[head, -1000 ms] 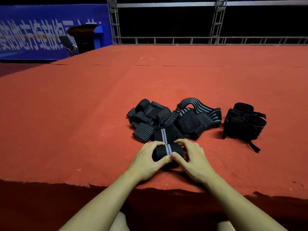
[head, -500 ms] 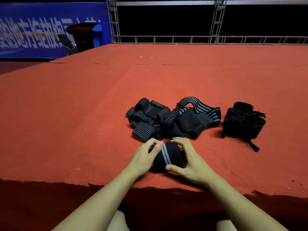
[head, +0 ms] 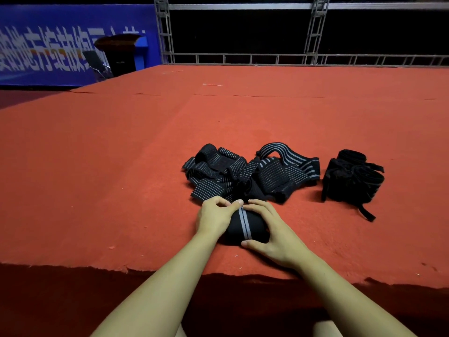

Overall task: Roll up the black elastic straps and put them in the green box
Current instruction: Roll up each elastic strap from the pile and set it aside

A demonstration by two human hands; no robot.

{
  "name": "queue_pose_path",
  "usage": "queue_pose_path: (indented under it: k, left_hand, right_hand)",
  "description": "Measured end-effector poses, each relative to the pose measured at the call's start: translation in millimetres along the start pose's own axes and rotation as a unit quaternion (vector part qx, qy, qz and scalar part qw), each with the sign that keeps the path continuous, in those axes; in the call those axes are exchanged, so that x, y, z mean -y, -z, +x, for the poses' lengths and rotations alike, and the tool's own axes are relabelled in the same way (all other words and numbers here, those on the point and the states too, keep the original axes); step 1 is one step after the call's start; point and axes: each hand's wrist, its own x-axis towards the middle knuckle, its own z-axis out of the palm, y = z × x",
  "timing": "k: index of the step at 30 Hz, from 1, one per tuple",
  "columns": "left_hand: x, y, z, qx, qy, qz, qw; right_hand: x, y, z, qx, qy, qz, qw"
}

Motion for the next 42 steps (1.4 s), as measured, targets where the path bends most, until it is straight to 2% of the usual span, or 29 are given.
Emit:
queue_pose_path:
  k: [5, 7, 10, 14, 17, 20, 23, 27, 32, 36, 42]
  left_hand:
    - [-4.2, -1.2, -13.8, -0.045, -0.019, 0.059, 0.997]
    - [-1.8, -2.2, -19.5, -0.033, -0.052, 0.063, 0.996]
    - [-1.4, -9.4, -27.7, 0.025, -0.163, -0.034, 0.986]
    - [-21.2, -20.5, -39.1, 0.032, -0.245, -0.144, 0.958]
    - [-38.1, -28.4, -46.3, 0.016, -0.253, -0.168, 0.953]
    - [-41.3, -38.4, -52.0, -0.028, -0.263, -0.131, 0.955]
    - [-46.8, -49.5, -55.9, -0.080, -0.219, -0.121, 0.965]
    - [-63.9, -60.7, -56.7, -0.059, -0.139, -0.150, 0.977]
    - [-83.7, -76.5, -53.9, -0.061, -0.076, -0.153, 0.983]
    - [-96.5, -88.5, -44.7, -0.051, -0.055, -0.109, 0.991]
    - [-109.8, -106.2, -40.9, 0.016, 0.000, -0.143, 0.990]
  right_hand:
    - [-5.1, 3.1, 4.8, -0.028, 0.000, 0.050, 0.998]
    - [-5.2, 3.9, 4.4, -0.052, -0.011, 0.060, 0.997]
    - [-4.0, 8.3, 2.1, -0.090, -0.067, 0.109, 0.988]
    - [5.1, 12.0, -0.1, -0.080, -0.107, 0.185, 0.974]
    - [15.0, 13.6, 0.8, -0.100, -0.138, 0.254, 0.952]
    - [27.2, 17.9, 5.8, -0.173, -0.158, 0.277, 0.932]
    - [35.4, 28.6, 9.3, -0.163, -0.183, 0.224, 0.943]
    - [34.1, 46.6, 8.4, -0.112, -0.226, 0.131, 0.959]
    - [36.2, 66.3, 20.7, -0.128, -0.234, 0.142, 0.953]
    - [31.8, 72.8, 22.1, -0.182, -0.255, 0.142, 0.939]
    - [22.5, 78.0, 13.1, -0.289, -0.238, 0.092, 0.923]
